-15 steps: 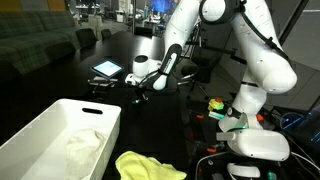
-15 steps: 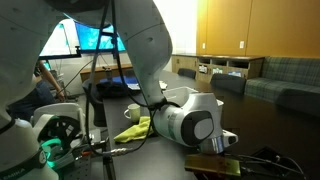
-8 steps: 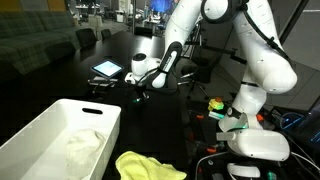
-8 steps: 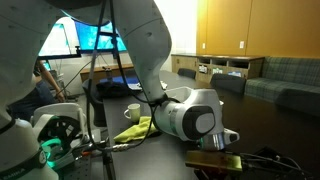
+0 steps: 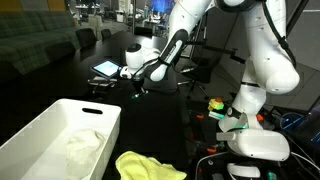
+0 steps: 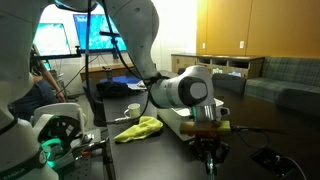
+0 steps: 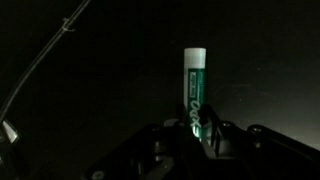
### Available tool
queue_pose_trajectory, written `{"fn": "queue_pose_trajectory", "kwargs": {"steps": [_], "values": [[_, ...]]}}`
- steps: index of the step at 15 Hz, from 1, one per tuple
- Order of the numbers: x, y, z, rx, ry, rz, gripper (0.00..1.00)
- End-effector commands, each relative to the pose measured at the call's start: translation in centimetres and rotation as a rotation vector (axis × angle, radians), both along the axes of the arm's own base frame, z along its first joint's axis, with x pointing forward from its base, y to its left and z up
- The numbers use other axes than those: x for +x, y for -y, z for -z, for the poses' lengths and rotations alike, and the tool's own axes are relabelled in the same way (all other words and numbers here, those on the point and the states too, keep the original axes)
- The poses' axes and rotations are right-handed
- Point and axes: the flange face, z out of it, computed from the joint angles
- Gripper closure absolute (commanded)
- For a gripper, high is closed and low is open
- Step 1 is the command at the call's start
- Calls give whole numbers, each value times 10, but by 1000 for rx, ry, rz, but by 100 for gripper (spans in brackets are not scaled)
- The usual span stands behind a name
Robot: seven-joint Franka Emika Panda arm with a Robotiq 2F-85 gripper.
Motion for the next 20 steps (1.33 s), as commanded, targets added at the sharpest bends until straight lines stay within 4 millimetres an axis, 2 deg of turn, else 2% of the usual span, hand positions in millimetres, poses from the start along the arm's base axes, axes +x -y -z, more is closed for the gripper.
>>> {"fn": "queue_pose_trajectory", "kwargs": {"steps": [1,6,9,14,20], "values": [[-1,-46,-34,-34,4,-18,88],[9,-119,-55,-32,12,-86,88],[12,-156,-56,4,21,-132,88],[10,-197,-51,87,38,-188,87],[1,-225,-49,84,32,-283,87]]}}
